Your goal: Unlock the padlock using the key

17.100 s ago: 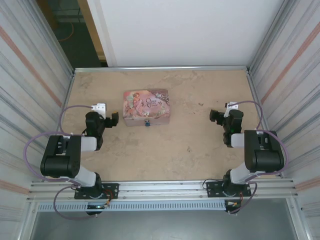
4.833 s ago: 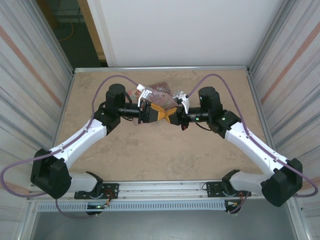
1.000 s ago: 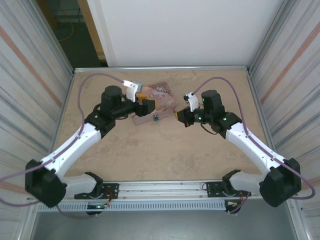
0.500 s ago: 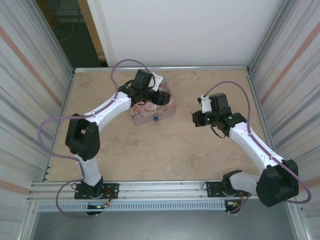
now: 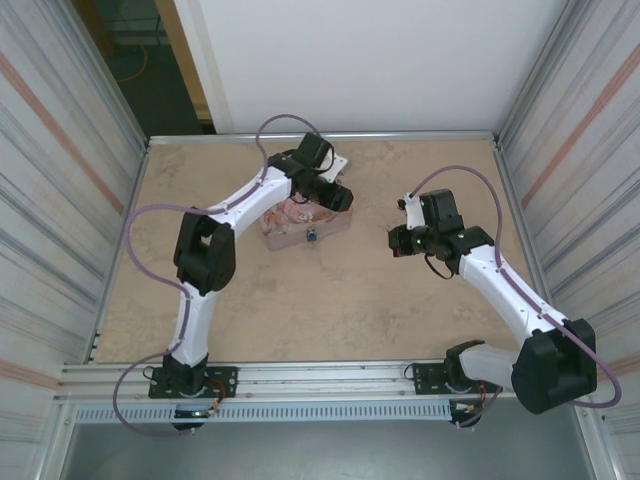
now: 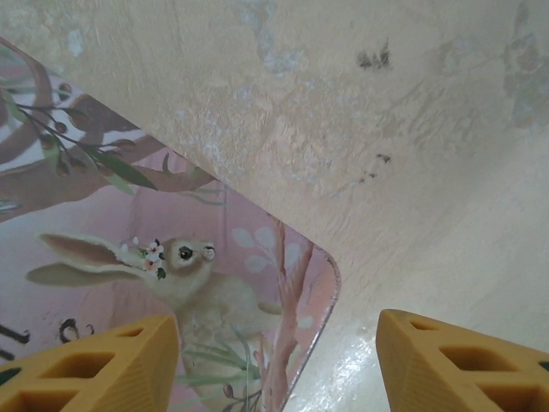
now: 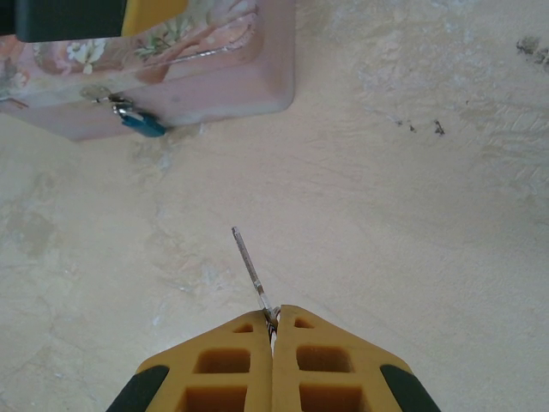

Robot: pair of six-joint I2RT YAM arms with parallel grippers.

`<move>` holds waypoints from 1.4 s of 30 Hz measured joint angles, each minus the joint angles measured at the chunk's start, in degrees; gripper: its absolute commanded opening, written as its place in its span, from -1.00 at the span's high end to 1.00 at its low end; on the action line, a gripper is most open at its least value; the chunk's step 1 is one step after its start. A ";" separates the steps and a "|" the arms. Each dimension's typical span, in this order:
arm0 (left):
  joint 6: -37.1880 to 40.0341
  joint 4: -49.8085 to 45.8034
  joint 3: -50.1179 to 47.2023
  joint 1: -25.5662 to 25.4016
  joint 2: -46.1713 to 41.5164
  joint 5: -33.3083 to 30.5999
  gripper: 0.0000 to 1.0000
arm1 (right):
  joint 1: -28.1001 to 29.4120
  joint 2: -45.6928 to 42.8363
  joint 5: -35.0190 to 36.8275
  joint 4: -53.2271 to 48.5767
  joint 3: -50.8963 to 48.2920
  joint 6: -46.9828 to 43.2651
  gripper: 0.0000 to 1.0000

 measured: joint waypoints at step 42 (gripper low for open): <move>-1.64 3.67 -29.29 -4.94 -26.21 4.66 -0.27 | -2.51 2.27 -2.25 1.62 -0.94 1.53 1.00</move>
